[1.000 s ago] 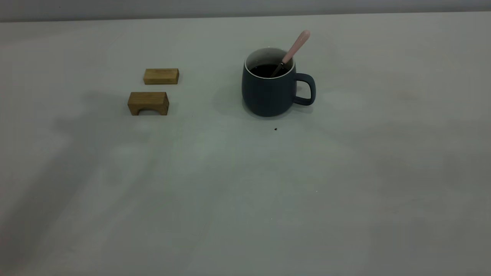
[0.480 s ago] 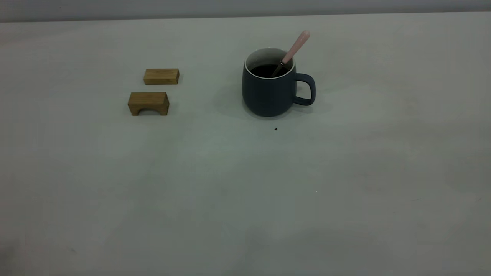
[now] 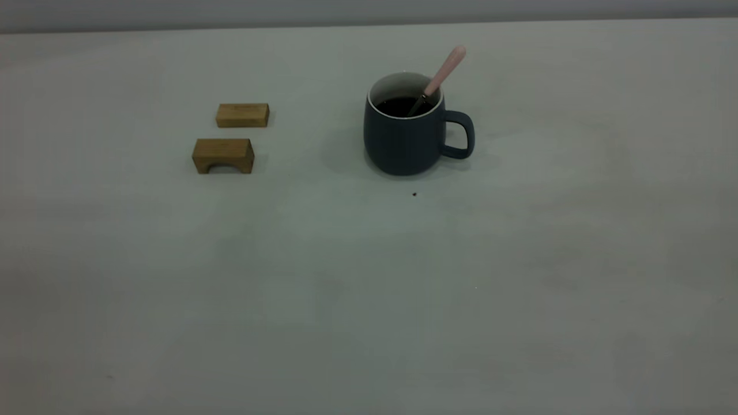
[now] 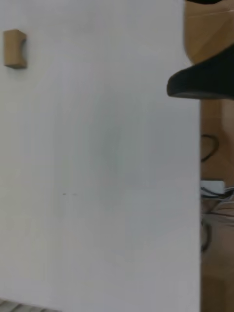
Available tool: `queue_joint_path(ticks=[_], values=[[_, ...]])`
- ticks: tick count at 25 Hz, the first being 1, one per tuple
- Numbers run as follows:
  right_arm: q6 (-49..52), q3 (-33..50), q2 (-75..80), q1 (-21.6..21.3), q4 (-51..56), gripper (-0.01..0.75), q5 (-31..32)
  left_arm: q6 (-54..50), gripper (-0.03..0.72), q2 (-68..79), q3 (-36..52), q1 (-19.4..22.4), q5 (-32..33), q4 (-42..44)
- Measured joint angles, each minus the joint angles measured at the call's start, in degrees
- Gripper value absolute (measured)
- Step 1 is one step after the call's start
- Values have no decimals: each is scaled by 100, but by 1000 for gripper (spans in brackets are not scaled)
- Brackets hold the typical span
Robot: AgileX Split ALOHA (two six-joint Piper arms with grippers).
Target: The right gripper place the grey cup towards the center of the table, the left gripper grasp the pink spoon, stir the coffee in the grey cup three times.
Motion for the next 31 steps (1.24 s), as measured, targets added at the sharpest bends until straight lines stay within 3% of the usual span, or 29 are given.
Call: queue_joint_path(ticks=[31], values=[[0,0,0,0,0,523,0,40,446,-394,7,20,-9,2]])
